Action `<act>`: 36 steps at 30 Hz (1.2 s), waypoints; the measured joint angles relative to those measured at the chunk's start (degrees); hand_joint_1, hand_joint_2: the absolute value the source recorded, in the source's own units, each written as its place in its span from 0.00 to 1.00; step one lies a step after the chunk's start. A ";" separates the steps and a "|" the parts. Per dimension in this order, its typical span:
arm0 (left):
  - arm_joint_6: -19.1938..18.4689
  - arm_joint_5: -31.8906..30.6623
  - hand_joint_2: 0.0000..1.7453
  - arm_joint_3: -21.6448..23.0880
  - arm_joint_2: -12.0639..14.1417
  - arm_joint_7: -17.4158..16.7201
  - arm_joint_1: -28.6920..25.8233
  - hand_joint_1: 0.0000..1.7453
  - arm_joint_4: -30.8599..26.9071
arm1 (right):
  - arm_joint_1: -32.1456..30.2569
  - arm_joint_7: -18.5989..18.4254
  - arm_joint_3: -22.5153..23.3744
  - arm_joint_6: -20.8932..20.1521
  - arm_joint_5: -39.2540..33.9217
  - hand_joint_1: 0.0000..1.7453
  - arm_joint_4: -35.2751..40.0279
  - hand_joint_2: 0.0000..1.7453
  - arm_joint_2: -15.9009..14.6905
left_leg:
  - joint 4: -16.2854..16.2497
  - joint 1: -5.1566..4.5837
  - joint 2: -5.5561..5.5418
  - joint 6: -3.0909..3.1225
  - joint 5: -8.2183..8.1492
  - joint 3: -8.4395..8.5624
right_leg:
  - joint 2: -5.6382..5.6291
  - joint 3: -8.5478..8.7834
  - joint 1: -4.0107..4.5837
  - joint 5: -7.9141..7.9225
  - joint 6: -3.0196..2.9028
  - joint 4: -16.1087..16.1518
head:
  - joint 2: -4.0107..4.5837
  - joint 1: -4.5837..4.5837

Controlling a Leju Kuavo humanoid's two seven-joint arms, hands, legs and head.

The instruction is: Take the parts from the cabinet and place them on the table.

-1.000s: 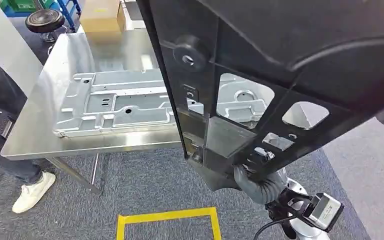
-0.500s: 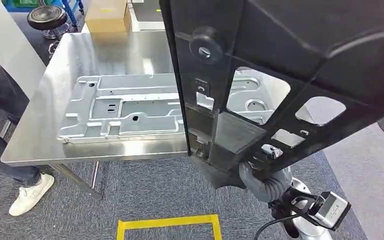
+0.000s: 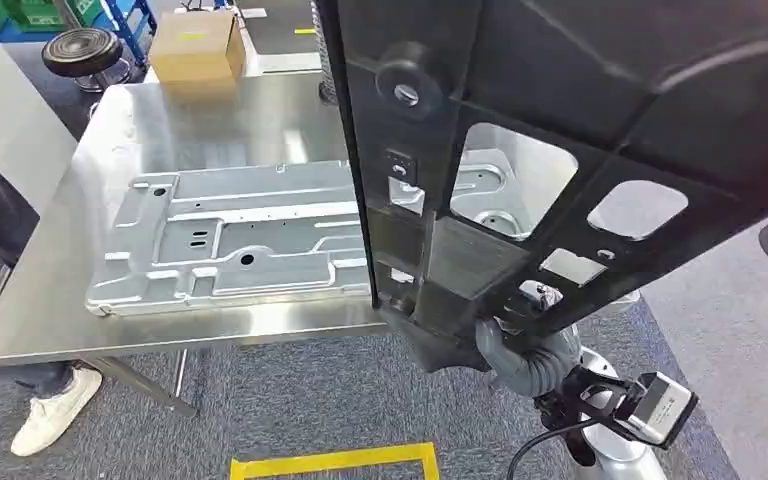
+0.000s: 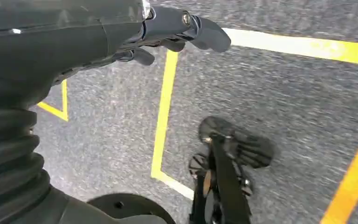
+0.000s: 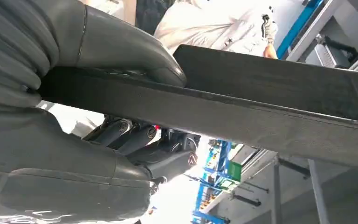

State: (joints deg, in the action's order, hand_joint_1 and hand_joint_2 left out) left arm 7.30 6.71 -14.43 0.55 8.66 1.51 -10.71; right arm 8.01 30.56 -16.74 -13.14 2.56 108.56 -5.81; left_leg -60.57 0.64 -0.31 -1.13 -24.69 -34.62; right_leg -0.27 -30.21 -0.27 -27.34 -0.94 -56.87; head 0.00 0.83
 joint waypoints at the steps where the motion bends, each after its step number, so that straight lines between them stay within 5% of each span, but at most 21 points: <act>1: -0.04 0.00 1.00 0.00 0.00 -0.02 -0.09 0.00 0.00 | 0.07 -0.11 0.00 0.00 0.00 1.00 -0.02 1.00 -0.02 | 2.10 -0.12 -0.01 0.41 -0.34 1.04 | -0.03 0.11 0.25 -0.44 0.35 -0.14 | 0.02 -0.11; 5: -0.07 -0.04 1.00 0.00 -0.04 0.09 0.15 0.00 0.00 | 0.16 -0.83 0.02 0.04 0.00 1.00 0.39 1.00 -0.02 | 2.79 -0.35 -0.10 1.63 -0.65 1.20 | -0.13 0.31 0.34 -0.90 1.62 0.09 | 0.00 -0.11; 7: -0.02 -0.04 1.00 -0.02 -0.28 0.11 0.02 0.00 0.00 | 0.16 -0.96 0.04 0.18 0.11 1.00 0.72 1.00 -0.02 | 3.46 0.02 0.00 2.26 -0.63 2.07 | -0.02 -0.37 0.08 -2.41 2.30 -2.48 | 0.00 -0.44; 10: 0.02 -0.04 1.00 -0.11 -0.28 0.13 0.09 0.00 0.00 | -0.28 -0.94 0.09 0.79 1.05 1.00 0.81 1.00 -0.02 | 3.44 -0.04 0.03 2.67 -1.10 2.38 | -0.01 -7.96 -0.28 -7.93 2.99 -15.82 | 0.00 -0.61; 11: 0.02 -0.04 1.00 -0.15 -0.28 0.13 0.08 0.00 0.00 | -0.49 -0.94 0.09 0.90 1.12 1.00 0.81 1.00 -0.02 | 3.43 -0.05 -0.01 2.66 -1.31 2.52 | -0.01 -10.27 -0.37 -8.35 3.12 -19.14 | 0.00 -0.61; 13: 0.02 -0.04 1.00 -0.22 -0.28 0.11 0.03 0.00 0.00 | -0.52 -0.92 0.09 1.29 1.60 1.00 0.81 1.00 -0.02 | 3.42 -0.05 -0.07 2.48 -1.81 3.22 | -0.01 -10.14 -0.49 -4.70 3.08 -16.41 | 0.00 -0.61; 15: 0.02 -0.20 1.00 -0.24 -0.28 0.13 0.00 0.00 0.00 | -0.48 -0.92 0.11 2.34 2.99 1.00 1.00 1.00 -0.04 | 3.42 -0.05 -0.11 2.20 -2.45 4.25 | 0.02 -5.77 -0.46 1.71 2.55 -5.81 | 0.00 -0.63; 16: 0.02 -0.22 1.00 -0.24 -0.28 0.13 0.05 0.00 0.00 | -0.35 -0.96 0.35 2.90 3.60 1.00 1.20 1.00 -0.11 | 3.43 -0.05 -0.12 1.98 -2.76 4.53 | 0.09 -4.00 -0.36 3.42 2.13 -1.32 | 0.00 -0.63; 20: 0.02 -0.20 1.00 -0.53 -0.28 0.37 0.23 0.00 0.00 | 1.47 -2.30 2.30 4.63 6.36 1.00 2.17 1.00 -0.55 | 3.84 -0.19 0.02 0.64 -3.53 4.78 | -0.10 -3.67 0.32 2.20 0.99 -0.69 | 0.00 -0.61; 22: -0.02 -0.15 1.00 -0.79 -0.24 0.44 0.28 0.00 0.00 | 2.88 -3.45 3.45 5.03 8.26 1.00 3.17 1.00 -1.09 | 2.47 -0.21 0.05 0.05 -4.32 4.90 | -0.09 -2.75 -0.34 2.51 0.44 0.35 | 0.00 -0.55; 25: 0.17 -0.05 1.00 -1.09 -0.26 0.26 0.27 0.00 0.00 | 5.99 -4.94 5.40 5.51 9.62 1.00 3.63 1.00 -1.79 | -10.38 -0.06 0.05 -0.31 -10.50 -1.85 | 0.06 -2.22 -0.20 2.04 -0.20 0.40 | 0.00 -0.46; 26: 0.26 0.13 1.00 -1.33 -0.26 0.26 0.23 0.00 0.00 | 6.64 -5.16 5.95 5.51 9.71 1.00 3.63 1.00 -2.17 | -14.16 -0.05 0.05 -0.41 -11.35 -4.23 | 0.08 -2.11 -0.13 1.84 -0.22 0.33 | 0.00 -0.44; 28: 0.54 0.48 1.00 -1.62 -0.31 0.09 -0.02 0.00 0.00 | 8.09 -5.40 6.99 5.62 10.48 1.00 3.50 1.00 -2.75 | -13.59 0.01 0.06 -0.43 -8.62 -5.17 | -0.01 -1.70 -0.11 1.35 -0.17 0.19 | 0.00 -0.46; 31: 1.07 0.50 1.00 -1.97 -0.28 -0.24 0.04 0.00 0.00 | 10.47 -5.90 7.94 6.65 12.57 1.00 3.26 1.00 -3.43 | 1.08 0.02 0.09 0.11 0.29 0.47 | -0.08 -0.41 -0.09 0.15 0.33 -0.26 | 0.00 -0.41; 32: 1.22 0.50 1.00 -2.14 -0.31 -0.26 0.11 0.00 0.00 | 10.79 -6.21 8.11 7.15 13.29 1.00 3.08 1.00 -3.67 | 2.32 -0.37 0.07 0.37 -0.81 1.34 | -0.05 -0.21 0.35 -0.21 0.76 -0.33 | 0.00 -0.52; 36: 1.29 0.24 1.00 -2.71 -0.31 -0.22 0.18 0.00 0.00 | 14.56 -8.59 7.96 9.82 19.11 1.00 1.35 1.00 -5.16 | 2.92 -0.41 -0.04 1.75 -0.51 1.35 | -0.08 -0.37 0.07 -0.34 1.92 -0.21 | 0.00 -0.48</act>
State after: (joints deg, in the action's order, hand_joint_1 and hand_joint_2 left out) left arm 8.59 6.95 -17.14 0.24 8.44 1.69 -10.71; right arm 22.56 21.96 -8.79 -3.32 21.67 109.92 -10.97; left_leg -57.65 0.23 -0.35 0.62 -25.20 -33.28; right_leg -0.35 -30.57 -0.20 -27.68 0.98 -57.09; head 0.00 0.35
